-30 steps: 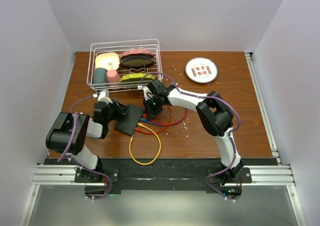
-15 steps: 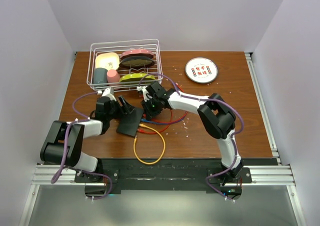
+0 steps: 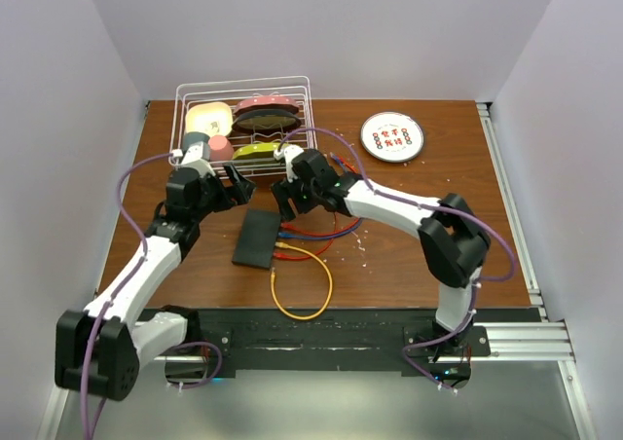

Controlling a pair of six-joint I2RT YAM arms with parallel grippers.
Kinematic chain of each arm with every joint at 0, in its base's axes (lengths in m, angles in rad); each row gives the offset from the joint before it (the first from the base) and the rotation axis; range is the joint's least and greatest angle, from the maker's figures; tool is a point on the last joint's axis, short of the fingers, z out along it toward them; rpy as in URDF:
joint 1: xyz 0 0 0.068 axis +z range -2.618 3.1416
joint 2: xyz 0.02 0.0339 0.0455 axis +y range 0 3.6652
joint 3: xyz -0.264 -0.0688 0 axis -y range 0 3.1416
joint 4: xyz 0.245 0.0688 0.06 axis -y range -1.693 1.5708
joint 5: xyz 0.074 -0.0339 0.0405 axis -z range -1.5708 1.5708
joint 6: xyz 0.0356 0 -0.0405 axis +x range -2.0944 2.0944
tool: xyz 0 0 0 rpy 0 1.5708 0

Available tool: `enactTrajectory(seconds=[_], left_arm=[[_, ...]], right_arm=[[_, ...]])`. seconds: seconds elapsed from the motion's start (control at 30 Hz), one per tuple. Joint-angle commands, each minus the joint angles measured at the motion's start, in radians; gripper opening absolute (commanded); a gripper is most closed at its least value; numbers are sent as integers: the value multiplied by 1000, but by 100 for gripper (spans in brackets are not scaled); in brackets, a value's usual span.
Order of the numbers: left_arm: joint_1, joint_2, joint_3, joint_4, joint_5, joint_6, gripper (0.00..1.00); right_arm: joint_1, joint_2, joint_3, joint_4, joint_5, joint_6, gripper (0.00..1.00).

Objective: Insert the plug into the switch port

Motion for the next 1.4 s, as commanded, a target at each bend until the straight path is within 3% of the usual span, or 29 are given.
enactTrajectory(seconds=[0.0,0.17,0.67,0.93,1.17,1.3,1.37], left_arm=[[-4,-101,53,-76,-73,73,95],[-4,-201,65,-78,-116,64,95],[-4,-288,62,17,-55,59,94],[-4,-299,31,53,-76,74,95],[-4,-297,20,62,-129,99,95],[-4,-290,11,67,-174,97,94],[-4,-287,10,67,-199,97,94]], right_arm=[[-1,-174,-22,65,63,-14,84],[-3,-332,-103,85,83,-34,98],[-3,-812,-305,166,106,-34,99],[-3,-879,-393,329,68,-129,99],[-3,-857,-460,490,19,-40,99],[-1,-833,-470,498,20,-208,99],[-1,-820,-473,490,67,-208,99]])
